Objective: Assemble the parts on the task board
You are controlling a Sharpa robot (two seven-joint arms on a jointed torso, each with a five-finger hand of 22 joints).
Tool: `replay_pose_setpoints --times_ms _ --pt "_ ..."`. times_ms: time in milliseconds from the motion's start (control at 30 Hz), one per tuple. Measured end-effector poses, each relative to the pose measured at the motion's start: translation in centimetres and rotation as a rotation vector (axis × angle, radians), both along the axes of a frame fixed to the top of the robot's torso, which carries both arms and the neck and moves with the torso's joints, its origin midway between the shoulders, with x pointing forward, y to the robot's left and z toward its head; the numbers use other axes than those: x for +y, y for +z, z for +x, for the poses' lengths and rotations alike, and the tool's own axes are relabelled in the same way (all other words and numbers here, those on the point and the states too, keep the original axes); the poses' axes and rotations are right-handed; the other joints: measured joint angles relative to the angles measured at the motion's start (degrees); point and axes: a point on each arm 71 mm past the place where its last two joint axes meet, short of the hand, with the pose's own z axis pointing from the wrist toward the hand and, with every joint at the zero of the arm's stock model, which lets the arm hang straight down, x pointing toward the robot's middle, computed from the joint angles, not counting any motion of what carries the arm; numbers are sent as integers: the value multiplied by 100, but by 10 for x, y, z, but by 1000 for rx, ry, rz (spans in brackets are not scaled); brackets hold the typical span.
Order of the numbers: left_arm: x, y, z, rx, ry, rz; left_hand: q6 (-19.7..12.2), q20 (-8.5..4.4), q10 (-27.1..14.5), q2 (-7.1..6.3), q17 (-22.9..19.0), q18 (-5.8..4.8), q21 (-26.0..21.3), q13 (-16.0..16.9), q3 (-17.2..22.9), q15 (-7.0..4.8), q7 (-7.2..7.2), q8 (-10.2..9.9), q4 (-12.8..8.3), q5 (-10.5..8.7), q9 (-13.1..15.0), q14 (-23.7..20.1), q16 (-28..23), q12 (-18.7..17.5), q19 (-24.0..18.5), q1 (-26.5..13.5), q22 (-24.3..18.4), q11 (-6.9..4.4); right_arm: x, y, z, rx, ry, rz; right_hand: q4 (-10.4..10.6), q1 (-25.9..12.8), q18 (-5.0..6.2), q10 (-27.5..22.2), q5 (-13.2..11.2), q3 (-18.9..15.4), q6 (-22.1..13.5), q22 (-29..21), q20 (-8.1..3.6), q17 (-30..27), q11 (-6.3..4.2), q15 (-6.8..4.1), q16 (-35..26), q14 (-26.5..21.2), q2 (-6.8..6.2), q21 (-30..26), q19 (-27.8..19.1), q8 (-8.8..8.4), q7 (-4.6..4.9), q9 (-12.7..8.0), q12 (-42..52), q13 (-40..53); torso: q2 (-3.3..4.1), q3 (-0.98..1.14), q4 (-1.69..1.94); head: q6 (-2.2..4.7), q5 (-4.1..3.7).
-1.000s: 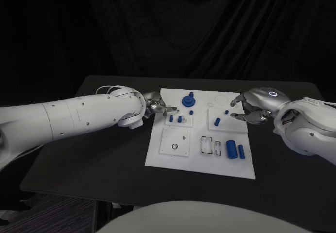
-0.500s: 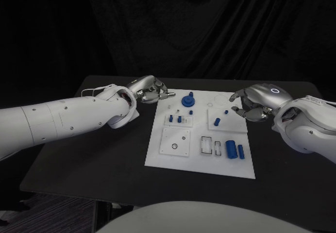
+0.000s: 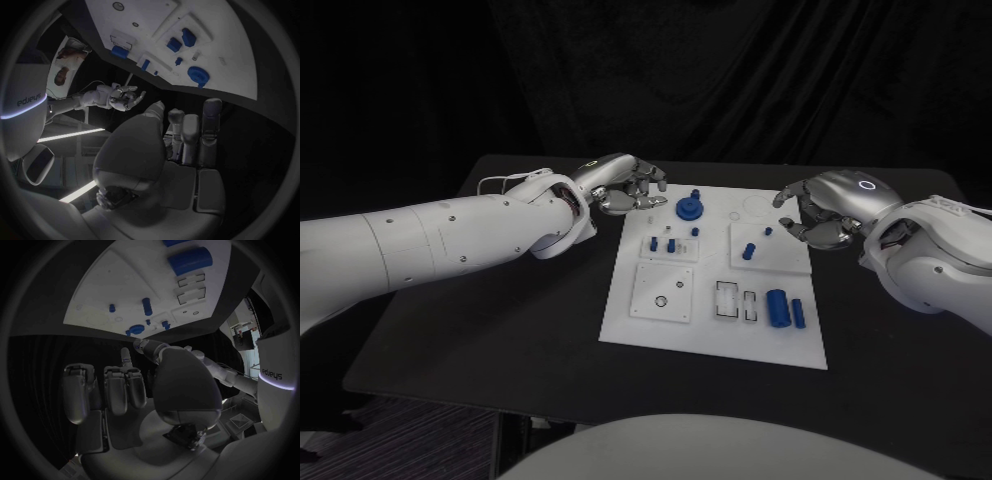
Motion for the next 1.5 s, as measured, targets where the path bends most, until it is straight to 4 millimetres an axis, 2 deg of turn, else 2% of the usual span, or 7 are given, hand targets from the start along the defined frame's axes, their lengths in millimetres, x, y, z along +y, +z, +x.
replay_pose_setpoints --times_ms 100,233,467,767,933,1067,1500 --pt "-11 -2 4 -27 -51 43 -205 11 -767 -223 -490 -1 376 -918 371 -9 -71 -129 -167 -106 -648 -224 -273 -1078 66 382 0 47 -1 0 0 0 -1 2 24 0 0 0 0 24 -1 0 0 0 0 0 0 0 0 0 0 44 -2 17 0 0 0 -3 10 0 -29" --pt "-26 -3 7 -56 -100 94 -281 17 -1302 -449 -722 0 1000 -1825 676 -94 -213 -218 -412 -234 -1393 -10 -310 -1931 448 630 0 23 -3 0 0 -1 -5 5 8 -30 0 0 0 39 -64 0 0 0 0 0 0 0 -31 0 0 44 -17 37 0 0 1 -9 20 0 -57" --pt "-56 -7 14 -105 -171 193 -343 35 -1715 -590 -894 0 1625 -2793 932 -168 -415 -264 -636 -355 -2288 325 -310 -2635 875 772 0 12 -9 1 -1 -3 -16 9 -32 -31 0 0 0 80 -155 0 0 0 0 0 0 0 -30 0 0 94 -9 65 0 0 2 -9 14 0 -69" --pt "-79 -11 16 -132 -215 278 -130 53 -1715 -727 -946 -1 1923 -3360 1020 -186 -559 -285 -826 -355 -2936 568 -177 -2731 1129 727 0 12 -14 1 -2 -7 -27 13 -81 -68 0 -21 0 170 -460 -1 0 0 -20 1 0 -1 -68 0 0 217 -32 161 0 0 5 7 -15 0 -90" --pt "-84 -13 19 -127 -215 309 -70 58 -1694 -727 -955 -1 1924 -3405 1021 -186 -531 -285 -839 -355 -3010 568 -177 -2681 1134 727 0 34 -14 2 -2 -12 -28 19 -230 -382 0 0 0 1456 -699 -1 -43 0 -42 -21 0 -1 -424 -22 -1 657 -41 342 0 0 10 12 -30 0 -74" --pt "-88 -14 20 -119 -217 332 -52 79 -1608 -737 -938 0 1953 -3423 1037 -165 -513 -285 -855 -355 -3067 589 -133 -2619 1155 716 -1 54 -14 2 -2 -15 -28 21 -338 -545 0 0 0 1835 -819 -1 -42 0 -41 -21 0 -1 -469 -25 -1 811 -42 395 0 0 16 23 -46 0 -59" --pt "-96 -20 22 -111 -234 437 119 48 -1460 -840 -944 -1 1954 -3474 1037 -187 -567 -285 -854 -414 -3197 610 -83 -2502 1185 613 0 21 -14 2 -2 -15 -31 22 -426 -565 0 0 0 1959 -859 -2 -41 0 -41 -21 0 -1 -490 -52 0 864 -42 411 0 3 16 24 -30 0 -118"
